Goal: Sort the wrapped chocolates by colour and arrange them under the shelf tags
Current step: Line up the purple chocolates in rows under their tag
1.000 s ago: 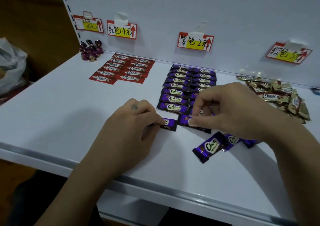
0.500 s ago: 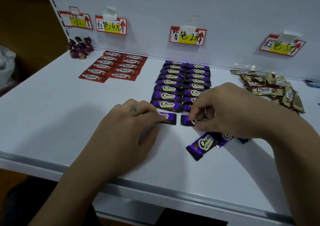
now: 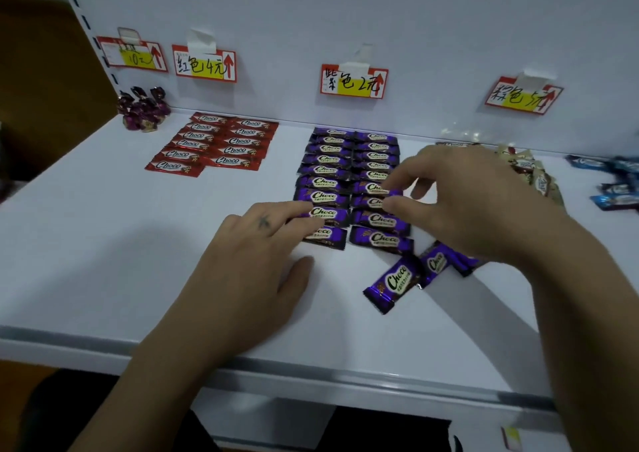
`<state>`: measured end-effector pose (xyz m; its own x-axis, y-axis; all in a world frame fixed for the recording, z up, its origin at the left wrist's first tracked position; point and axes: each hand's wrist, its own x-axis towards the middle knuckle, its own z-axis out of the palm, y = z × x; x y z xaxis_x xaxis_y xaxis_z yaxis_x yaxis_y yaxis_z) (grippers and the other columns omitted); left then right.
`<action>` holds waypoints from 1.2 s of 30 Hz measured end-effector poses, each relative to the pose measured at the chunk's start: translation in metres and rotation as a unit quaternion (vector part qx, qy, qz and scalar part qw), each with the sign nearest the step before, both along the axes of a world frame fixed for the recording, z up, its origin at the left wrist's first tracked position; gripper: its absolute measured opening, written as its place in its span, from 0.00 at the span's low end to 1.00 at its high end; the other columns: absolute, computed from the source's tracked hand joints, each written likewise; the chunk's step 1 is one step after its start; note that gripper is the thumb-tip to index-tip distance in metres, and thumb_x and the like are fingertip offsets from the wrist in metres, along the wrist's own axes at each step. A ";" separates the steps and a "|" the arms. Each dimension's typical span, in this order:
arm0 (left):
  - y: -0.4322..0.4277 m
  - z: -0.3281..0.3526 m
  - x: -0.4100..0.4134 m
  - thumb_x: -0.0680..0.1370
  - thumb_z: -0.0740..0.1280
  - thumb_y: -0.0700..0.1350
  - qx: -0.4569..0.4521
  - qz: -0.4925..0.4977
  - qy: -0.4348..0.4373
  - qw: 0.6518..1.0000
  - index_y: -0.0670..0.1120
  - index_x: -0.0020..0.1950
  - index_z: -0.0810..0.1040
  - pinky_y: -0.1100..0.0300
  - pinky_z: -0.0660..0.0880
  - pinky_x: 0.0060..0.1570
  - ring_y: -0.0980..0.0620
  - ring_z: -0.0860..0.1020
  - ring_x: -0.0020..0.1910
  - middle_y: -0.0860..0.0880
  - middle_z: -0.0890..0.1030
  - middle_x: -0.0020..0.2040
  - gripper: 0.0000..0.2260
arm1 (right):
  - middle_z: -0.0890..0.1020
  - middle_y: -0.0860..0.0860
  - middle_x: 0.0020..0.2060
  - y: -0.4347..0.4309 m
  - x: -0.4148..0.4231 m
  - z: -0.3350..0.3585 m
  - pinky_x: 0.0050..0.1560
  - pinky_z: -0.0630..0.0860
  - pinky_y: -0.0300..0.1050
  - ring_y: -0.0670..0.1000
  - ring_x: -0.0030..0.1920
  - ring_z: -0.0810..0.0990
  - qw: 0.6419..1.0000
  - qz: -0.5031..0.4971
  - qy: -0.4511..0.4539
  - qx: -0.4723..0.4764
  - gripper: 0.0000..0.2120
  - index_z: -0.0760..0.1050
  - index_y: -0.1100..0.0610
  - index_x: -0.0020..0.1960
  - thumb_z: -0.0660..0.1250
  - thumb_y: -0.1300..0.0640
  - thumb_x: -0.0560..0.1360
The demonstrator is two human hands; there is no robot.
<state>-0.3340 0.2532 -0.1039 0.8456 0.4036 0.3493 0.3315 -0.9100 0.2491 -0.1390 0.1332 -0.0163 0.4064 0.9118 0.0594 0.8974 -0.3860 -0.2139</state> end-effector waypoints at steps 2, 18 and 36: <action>0.001 0.000 0.000 0.76 0.55 0.56 0.001 0.000 0.030 1.000 0.50 0.68 0.72 0.52 0.70 0.59 0.51 0.71 0.66 0.52 0.73 0.69 0.23 | 0.77 0.45 0.58 -0.010 -0.023 -0.013 0.53 0.69 0.44 0.49 0.57 0.74 0.998 -0.052 -0.017 0.013 0.16 0.75 0.45 0.63 0.60 0.44 0.78; -0.002 0.001 0.004 0.81 0.49 0.58 -0.038 -0.019 0.111 0.993 0.56 0.78 0.52 0.54 0.44 0.76 0.61 0.50 0.76 0.58 0.53 0.78 0.25 | 0.52 0.45 0.78 -0.018 -0.093 -0.075 0.76 0.41 0.52 0.43 0.77 0.48 0.989 -0.149 0.007 -0.011 0.32 0.51 0.52 0.78 0.47 0.37 0.80; -0.010 0.003 0.000 0.82 0.46 0.57 -0.033 -0.017 0.096 0.995 0.56 0.78 0.43 0.55 0.39 0.75 0.63 0.40 0.75 0.60 0.44 0.78 0.25 | 0.42 0.44 0.78 -0.021 -0.098 -0.074 0.74 0.32 0.49 0.37 0.72 0.34 0.992 -0.123 -0.014 0.018 0.42 0.42 0.51 0.79 0.32 0.31 0.70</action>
